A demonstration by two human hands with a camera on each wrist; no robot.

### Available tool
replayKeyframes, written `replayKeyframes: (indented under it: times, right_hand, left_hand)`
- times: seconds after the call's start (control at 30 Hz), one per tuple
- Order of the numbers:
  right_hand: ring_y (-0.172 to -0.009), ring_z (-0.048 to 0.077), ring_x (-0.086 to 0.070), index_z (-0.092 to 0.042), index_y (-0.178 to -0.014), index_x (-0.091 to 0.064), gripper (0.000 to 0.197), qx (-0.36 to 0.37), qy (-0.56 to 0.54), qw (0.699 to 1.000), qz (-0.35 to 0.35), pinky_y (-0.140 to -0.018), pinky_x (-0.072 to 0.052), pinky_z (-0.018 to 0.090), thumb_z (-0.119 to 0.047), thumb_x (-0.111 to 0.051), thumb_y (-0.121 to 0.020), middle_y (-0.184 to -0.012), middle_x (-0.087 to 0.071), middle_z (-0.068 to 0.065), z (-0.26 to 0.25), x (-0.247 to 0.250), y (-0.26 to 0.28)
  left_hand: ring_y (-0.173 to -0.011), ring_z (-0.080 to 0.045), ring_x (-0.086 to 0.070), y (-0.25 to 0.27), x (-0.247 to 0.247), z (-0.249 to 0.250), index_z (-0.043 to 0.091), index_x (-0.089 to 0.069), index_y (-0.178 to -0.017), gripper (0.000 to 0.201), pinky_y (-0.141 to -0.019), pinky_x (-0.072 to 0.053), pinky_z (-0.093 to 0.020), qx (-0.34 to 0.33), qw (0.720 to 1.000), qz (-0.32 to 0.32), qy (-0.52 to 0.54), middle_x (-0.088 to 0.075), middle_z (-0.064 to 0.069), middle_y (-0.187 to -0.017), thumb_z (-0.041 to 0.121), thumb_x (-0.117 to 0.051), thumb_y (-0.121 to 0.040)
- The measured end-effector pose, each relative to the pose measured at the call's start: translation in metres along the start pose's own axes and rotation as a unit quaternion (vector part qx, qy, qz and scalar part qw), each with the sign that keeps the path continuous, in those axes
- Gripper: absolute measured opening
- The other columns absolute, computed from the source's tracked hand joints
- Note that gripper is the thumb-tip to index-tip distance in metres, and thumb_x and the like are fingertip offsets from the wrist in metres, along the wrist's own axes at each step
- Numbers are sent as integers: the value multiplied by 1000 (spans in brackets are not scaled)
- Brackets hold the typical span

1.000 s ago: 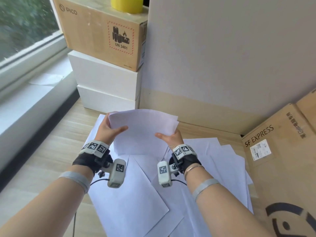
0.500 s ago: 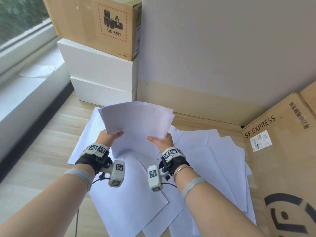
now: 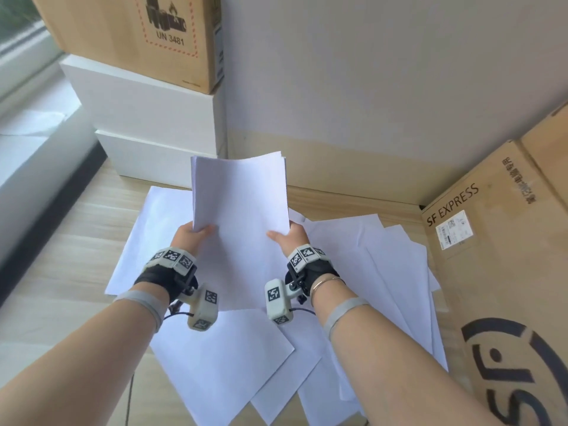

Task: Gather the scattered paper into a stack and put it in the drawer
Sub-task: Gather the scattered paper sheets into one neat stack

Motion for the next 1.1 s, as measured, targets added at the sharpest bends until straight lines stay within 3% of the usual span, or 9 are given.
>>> replayKeyframes:
  times: [0.17,0.27,0.37,0.47,0.6,0.73,0.87,0.97,1.1]
  right_hand:
    - [-105,28,-64,-7,-112,-64,28,-39,73,997,-2,-92,-50,30,-19,-63,-87,-116,-68,12,44,21,6]
    - [-86,25,-66,-13,-108,-63,20,-99,75,991,49,-78,-51,26,-17,-57,-89,-116,-68,9,75,53,10]
    - [-108,27,-61,-12,-122,-57,35,-159,146,971,102,-84,-44,22,-6,-53,-87,-123,-62,7,107,97,12]
    - [-127,30,-45,-19,-135,-39,57,-230,202,940,147,-104,-37,37,-13,-64,-84,-137,-48,9,134,131,19]
    - [-134,33,-28,-29,-143,-22,82,-312,275,897,147,-108,-27,47,-28,-72,-78,-145,-30,7,159,157,35]
    - [-136,33,-25,-32,-146,-16,98,-353,280,885,113,-111,-20,54,-36,-78,-71,-148,-23,7,181,164,40]
    - [-134,33,-31,-30,-141,-23,96,-357,276,886,106,-110,-20,57,-42,-81,-66,-142,-29,9,189,170,39]
    - [-129,33,-43,-23,-135,-30,86,-349,266,892,102,-110,-18,56,-39,-81,-67,-134,-46,9,190,175,38]
    - [-126,33,-49,-9,-133,-42,68,-339,250,903,83,-107,-36,48,-33,-74,-78,-134,-54,12,188,188,35]
  left_hand:
    - [-84,-24,-52,10,-30,-33,1,-61,-106,23,-69,-40,-29,69,997,-29,-18,-57,-15,-92,15,-59,-88]
    - [-84,-25,-52,14,-41,-47,-6,-59,-114,32,-75,-38,-28,95,994,-45,-31,-56,-15,-92,15,-58,-89]
    - [-85,-25,-52,15,-49,-57,-8,-57,-117,37,-76,-38,-29,110,991,-60,-47,-57,-16,-94,16,-59,-89]
    - [-88,-26,-53,13,-56,-63,-7,-56,-119,41,-79,-40,-31,120,988,-66,-68,-63,-25,-107,20,-60,-88]
    - [-89,-29,-54,12,-65,-69,-7,-56,-120,43,-84,-42,-36,131,985,-79,-78,-62,-22,-103,21,-61,-87]
    - [-87,-28,-54,13,-77,-72,-7,-55,-118,42,-78,-41,-32,131,983,-92,-91,-58,-17,-96,20,-61,-88]
    - [-86,-29,-54,14,-87,-73,-7,-56,-117,39,-77,-40,-32,134,981,-103,-91,-58,-18,-95,20,-60,-88]
    - [-86,-29,-55,13,-93,-73,-6,-57,-116,39,-78,-42,-34,136,980,-108,-96,-58,-18,-95,20,-61,-88]
    - [-86,-30,-57,10,-101,-72,-7,-56,-116,41,-80,-46,-37,133,979,-113,-102,-59,-19,-95,21,-63,-87]
Point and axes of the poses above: each hand's wrist, its own y-axis away from the middle knuckle, its own x-axis out of the back of the hand, z = x × y, the point moved 1 cm from there along -y, towards the middle knuckle
